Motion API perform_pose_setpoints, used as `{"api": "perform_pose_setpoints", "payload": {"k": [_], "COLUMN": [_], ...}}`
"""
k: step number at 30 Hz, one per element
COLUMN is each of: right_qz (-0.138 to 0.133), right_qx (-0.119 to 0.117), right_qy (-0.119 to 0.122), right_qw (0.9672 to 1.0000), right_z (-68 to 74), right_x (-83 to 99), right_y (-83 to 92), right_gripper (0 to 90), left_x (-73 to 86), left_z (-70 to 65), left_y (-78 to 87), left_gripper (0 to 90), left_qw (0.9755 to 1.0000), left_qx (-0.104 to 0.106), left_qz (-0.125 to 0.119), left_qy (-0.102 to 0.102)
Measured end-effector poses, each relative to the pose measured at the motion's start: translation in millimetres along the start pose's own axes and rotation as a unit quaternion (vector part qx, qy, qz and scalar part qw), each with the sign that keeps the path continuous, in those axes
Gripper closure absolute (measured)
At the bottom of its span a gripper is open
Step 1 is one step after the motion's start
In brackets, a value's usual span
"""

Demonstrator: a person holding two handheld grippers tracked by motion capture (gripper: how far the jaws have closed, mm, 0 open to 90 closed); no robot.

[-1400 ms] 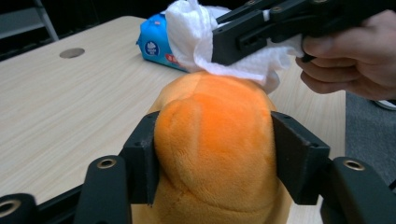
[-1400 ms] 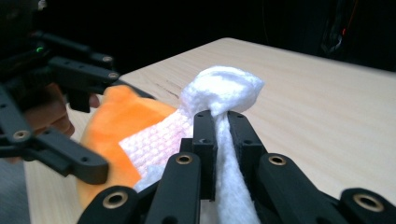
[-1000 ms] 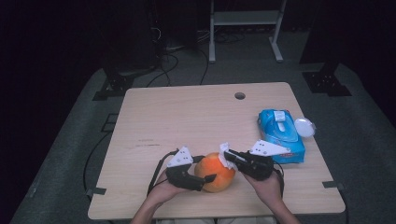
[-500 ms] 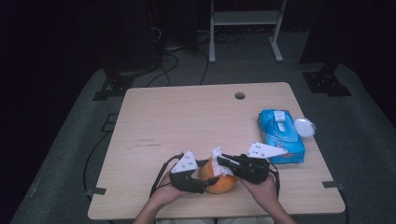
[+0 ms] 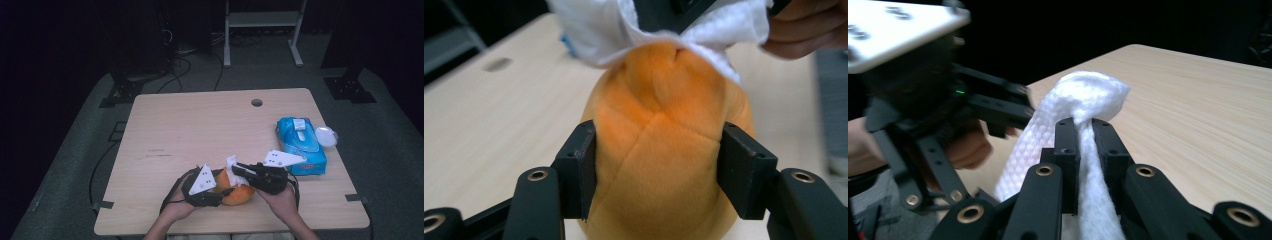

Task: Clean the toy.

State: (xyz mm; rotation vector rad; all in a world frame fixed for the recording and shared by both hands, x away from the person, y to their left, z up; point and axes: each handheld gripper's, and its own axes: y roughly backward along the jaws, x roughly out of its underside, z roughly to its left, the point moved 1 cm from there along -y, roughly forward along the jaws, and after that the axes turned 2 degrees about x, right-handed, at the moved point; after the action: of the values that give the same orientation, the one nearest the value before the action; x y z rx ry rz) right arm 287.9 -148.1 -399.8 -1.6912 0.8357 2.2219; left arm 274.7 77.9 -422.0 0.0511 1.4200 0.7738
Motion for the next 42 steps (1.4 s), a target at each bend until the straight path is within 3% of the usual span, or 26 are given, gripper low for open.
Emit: {"api": "perform_pose_setpoints", "payload": {"k": [2,4,5,7,9,10,13,15,17,20,23,24,26,28,30,33,35,37,39,42], "right_qz": [0.013,0.009,0.009,0.01,0.017,0.019,0.015,0.026,0.027,0.005,0.002,0.009,0.013,0.019,0.008,-0.003,0.012,0.016,0.025,0.014], "right_qx": [0.017,0.005,0.004,-0.007,-0.011,-0.007,0.008,0.046,0.057,0.04,0.018,0.02,0.024,0.049,0.048,0.027,0.033,0.035,0.055,0.052], "right_qy": [0.002,-0.036,-0.033,-0.021,0.005,0.015,-0.01,-0.021,-0.059,-0.063,-0.034,-0.03,-0.049,-0.056,-0.072,-0.052,-0.038,-0.058,-0.07,-0.077], "right_qw": [0.9998,0.9993,0.9994,0.9997,0.9998,0.9997,0.9998,0.9984,0.9962,0.9972,0.9993,0.9993,0.9984,0.997,0.9963,0.9983,0.9986,0.9976,0.9957,0.9955], "right_z": [-8.0,-15.8,-13.9,-2.3,8.0,8.5,-6.9,-23.6,-38.3,-34.5,-20.2,-19.7,-27.9,-37.8,-40.1,-29.2,-27.8,-36.8,-45.8,-44.2], "right_x": [7.1,14.2,14.2,10.5,8.0,8.1,11.5,19.2,26.7,20.6,13.3,15.5,23.4,27.1,25.6,18.2,20.5,27.5,30.6,28.8], "right_y": [0.8,1.6,1.1,-1.3,-4.4,-4.9,-1.2,3.7,8.9,12.6,8.6,6.1,4.0,6.9,12.3,11.9,6.6,4.6,6.8,11.3], "right_gripper": [81.5,81.6,81.6,81.6,81.6,81.6,81.4,81.6,81.6,81.5,81.5,81.5,81.3,81.4,81.3,81.3,81.4,81.3,81.3,81.4], "left_x": [2.6,4.2,5.2,8.4,10.3,10.4,11.8,14.5,15.6,16.1,17.6,18.4,20.6,22.6,24.2,27.5,28.6,29.0,29.9,32.3], "left_z": [2.1,2.1,1.7,0.4,1.1,2.3,5.9,8.8,10.7,11.2,14.0,15.5,18.7,21.9,24.9,29.4,31.3,32.1,33.0,35.1], "left_y": [-2.2,-5.5,-7.4,-8.8,-5.2,-3.5,-1.2,0.4,0.7,-0.6,1.0,2.2,3.4,4.1,4.9,6.2,7.6,7.3,8.0,8.8], "left_gripper": [34.3,25.6,20.6,19.4,26.7,30.9,34.6,34.7,34.6,34.0,33.9,33.9,33.9,34.0,34.0,34.0,33.8,33.7,33.6,33.5], "left_qw": [0.9995,0.998,0.9977,0.9976,0.9983,0.9982,0.9978,0.9974,0.9971,0.9968,0.9964,0.9962,0.9954,0.9942,0.9931,0.9908,0.9905,0.9899,0.9896,0.9877], "left_qx": [0.023,0.05,0.054,0.058,0.053,0.054,0.054,0.058,0.059,0.059,0.058,0.057,0.056,0.057,0.055,0.057,0.055,0.055,0.057,0.057], "left_qz": [-0.004,-0.004,0.001,0.005,0.011,0.01,0.005,0.003,0.001,-0.005,-0.005,-0.005,-0.01,-0.014,-0.017,-0.024,-0.022,-0.024,-0.025,-0.03], "left_qy": [0.022,0.039,0.041,0.036,0.022,0.026,0.038,0.042,0.048,0.053,0.062,0.066,0.077,0.09,0.102,0.121,0.124,0.128,0.13,0.143]}}
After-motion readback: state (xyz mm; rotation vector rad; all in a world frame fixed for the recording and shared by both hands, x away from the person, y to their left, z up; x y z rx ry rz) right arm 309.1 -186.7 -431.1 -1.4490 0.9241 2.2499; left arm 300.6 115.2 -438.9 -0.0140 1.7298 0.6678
